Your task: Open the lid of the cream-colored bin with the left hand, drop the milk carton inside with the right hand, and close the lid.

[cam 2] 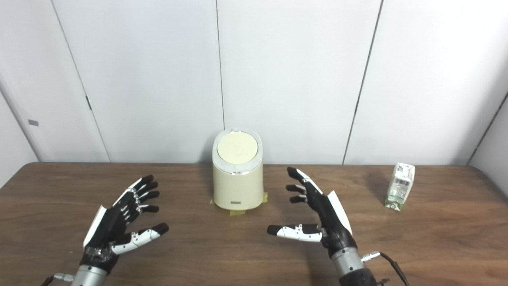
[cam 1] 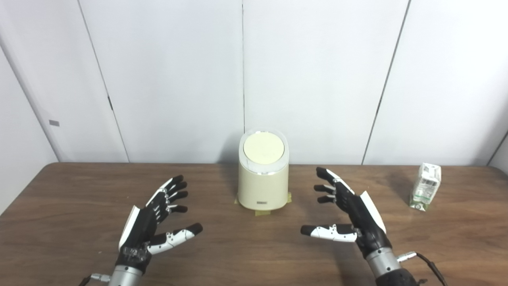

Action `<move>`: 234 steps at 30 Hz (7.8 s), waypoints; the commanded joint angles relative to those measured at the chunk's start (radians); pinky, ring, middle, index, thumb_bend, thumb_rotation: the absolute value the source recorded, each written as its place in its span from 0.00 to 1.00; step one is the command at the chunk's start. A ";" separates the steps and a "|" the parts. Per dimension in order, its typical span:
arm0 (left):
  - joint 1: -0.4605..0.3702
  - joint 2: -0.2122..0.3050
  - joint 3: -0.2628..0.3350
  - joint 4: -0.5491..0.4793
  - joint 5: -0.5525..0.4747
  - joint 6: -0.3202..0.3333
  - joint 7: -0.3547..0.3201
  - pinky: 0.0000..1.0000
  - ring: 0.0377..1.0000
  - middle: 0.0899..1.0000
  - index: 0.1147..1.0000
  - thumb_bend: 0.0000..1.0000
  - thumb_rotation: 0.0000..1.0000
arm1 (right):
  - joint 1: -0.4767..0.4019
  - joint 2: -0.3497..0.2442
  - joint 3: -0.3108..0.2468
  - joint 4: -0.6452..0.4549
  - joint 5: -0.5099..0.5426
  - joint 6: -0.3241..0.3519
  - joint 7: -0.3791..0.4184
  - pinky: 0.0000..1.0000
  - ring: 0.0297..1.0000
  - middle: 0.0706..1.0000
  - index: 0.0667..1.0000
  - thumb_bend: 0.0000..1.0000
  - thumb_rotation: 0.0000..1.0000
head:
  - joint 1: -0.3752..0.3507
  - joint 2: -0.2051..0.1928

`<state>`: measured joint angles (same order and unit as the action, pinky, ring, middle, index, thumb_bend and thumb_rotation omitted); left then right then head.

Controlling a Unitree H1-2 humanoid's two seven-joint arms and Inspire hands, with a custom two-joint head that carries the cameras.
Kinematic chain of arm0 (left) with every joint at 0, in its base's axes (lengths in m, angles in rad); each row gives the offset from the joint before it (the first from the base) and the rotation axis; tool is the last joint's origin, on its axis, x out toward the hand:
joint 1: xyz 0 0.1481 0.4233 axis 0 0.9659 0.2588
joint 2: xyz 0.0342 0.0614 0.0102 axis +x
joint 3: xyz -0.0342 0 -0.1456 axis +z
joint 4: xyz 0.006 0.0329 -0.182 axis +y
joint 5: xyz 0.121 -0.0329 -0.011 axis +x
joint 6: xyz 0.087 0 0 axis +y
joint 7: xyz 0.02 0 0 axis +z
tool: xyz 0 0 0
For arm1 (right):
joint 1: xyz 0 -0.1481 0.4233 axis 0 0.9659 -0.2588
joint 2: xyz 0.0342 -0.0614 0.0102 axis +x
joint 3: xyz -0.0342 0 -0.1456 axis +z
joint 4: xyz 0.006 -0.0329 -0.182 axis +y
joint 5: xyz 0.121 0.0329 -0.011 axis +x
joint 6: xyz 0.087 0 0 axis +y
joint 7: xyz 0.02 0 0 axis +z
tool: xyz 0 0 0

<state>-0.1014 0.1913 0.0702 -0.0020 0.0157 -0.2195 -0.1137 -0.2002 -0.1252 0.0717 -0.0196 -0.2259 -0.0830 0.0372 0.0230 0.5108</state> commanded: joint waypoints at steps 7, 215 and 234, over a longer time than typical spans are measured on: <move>-0.036 0.012 0.003 -0.028 0.007 -0.043 0.012 0.69 0.83 0.87 0.90 0.82 0.19 | -0.028 -0.004 -0.002 -0.032 0.005 -0.027 -0.003 0.68 0.80 0.89 0.88 0.81 0.21 | 0.002 0.004; -0.029 0.103 0.042 0.070 -0.017 -0.055 0.013 0.65 0.81 0.86 0.94 0.72 0.01 | -0.327 -0.513 -0.252 0.555 0.221 -0.035 0.173 0.97 0.98 0.99 1.00 0.88 0.11 | -0.380 -0.092; -0.033 0.088 0.035 0.069 0.039 -0.071 0.023 0.61 0.76 0.83 0.91 0.71 0.00 | -0.397 -0.474 -0.235 0.838 0.233 -0.135 0.118 0.87 0.93 0.96 0.95 0.81 0.05 | -0.348 -0.108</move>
<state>-0.1052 0.2716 0.1031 0.0980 0.0485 -0.2522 -0.1090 -0.5391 -0.5797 -0.1552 0.8243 -0.0019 -0.1729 0.1758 -0.3237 0.4019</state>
